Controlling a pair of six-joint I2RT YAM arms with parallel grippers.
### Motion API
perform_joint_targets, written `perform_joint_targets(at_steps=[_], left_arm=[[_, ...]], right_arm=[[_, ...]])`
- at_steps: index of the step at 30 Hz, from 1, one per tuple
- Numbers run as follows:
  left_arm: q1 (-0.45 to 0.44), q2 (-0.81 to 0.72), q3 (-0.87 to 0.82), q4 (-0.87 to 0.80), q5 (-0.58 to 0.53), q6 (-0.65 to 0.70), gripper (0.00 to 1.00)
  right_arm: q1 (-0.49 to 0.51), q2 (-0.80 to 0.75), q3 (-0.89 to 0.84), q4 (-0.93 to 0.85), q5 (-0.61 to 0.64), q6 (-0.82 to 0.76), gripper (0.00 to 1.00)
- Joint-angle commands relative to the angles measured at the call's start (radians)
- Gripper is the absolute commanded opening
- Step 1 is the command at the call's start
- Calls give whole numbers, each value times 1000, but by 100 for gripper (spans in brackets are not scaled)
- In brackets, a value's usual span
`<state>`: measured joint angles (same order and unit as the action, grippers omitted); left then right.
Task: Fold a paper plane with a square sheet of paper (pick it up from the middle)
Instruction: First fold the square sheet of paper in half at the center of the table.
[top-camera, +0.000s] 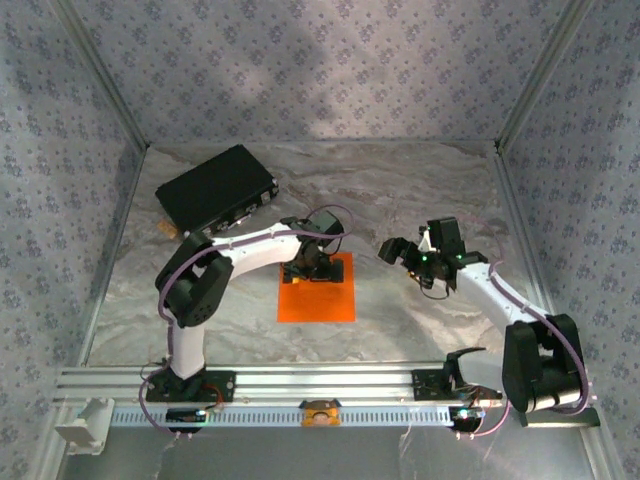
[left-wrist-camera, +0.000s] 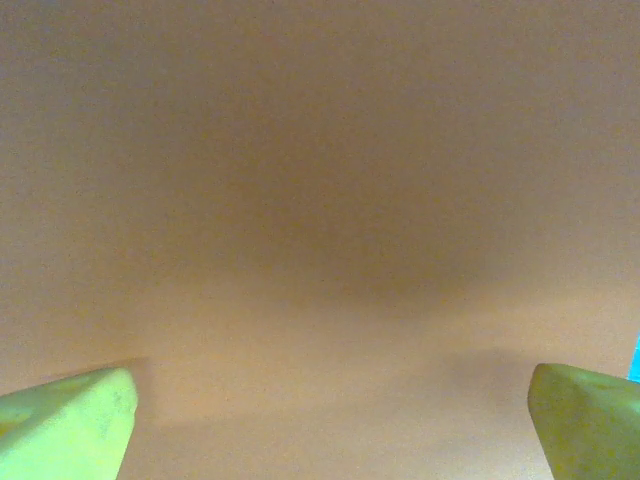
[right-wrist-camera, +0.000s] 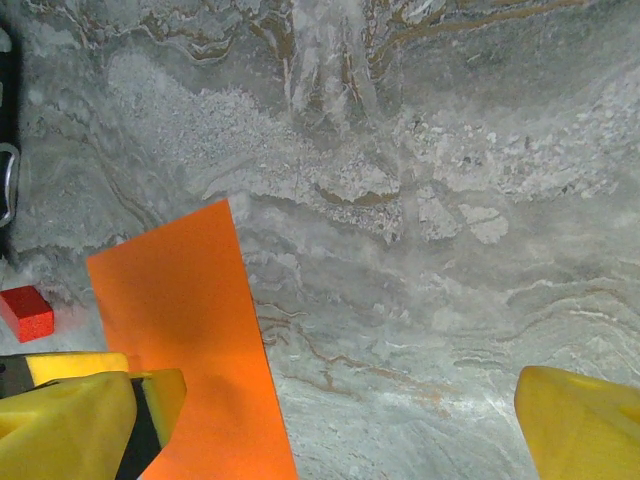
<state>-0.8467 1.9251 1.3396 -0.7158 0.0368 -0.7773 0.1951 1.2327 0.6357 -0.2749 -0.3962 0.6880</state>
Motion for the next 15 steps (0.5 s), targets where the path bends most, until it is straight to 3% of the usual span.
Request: perform_joint_targets(at_steps=[1,15], left_arm=[[-9,24,27,-40,9,-19,100],[-9,56,63,-106,-32,-50,100]], right_arm=[[6,21,31,-38,-12,-16,99],[9,45,40,-46,-12,-21,99]])
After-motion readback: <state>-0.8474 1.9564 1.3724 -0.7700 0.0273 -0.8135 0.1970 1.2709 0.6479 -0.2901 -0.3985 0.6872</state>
